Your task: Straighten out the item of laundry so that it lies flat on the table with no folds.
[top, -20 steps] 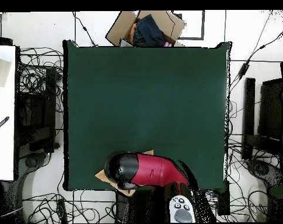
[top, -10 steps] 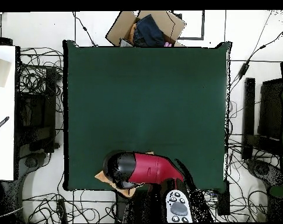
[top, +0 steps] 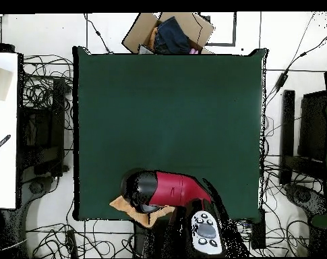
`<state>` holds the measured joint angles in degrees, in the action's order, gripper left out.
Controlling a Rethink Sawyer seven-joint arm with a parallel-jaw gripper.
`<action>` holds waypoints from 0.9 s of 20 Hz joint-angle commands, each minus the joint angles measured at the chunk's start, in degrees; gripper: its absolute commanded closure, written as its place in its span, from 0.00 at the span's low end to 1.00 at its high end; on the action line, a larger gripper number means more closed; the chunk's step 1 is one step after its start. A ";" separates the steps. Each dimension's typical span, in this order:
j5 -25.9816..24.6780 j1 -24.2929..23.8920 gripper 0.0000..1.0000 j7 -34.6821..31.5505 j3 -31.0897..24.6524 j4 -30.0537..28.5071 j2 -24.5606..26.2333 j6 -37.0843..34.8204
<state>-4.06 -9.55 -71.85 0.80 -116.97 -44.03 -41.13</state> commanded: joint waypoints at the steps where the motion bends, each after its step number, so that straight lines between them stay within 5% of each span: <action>1: 3.74 1.59 1.00 -13.68 -3.22 8.04 5.80 1.18; 18: 4.66 3.81 1.00 -12.65 -3.66 23.02 17.62 -3.14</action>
<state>-3.14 -6.33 -71.85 0.61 -101.95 -31.02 -41.22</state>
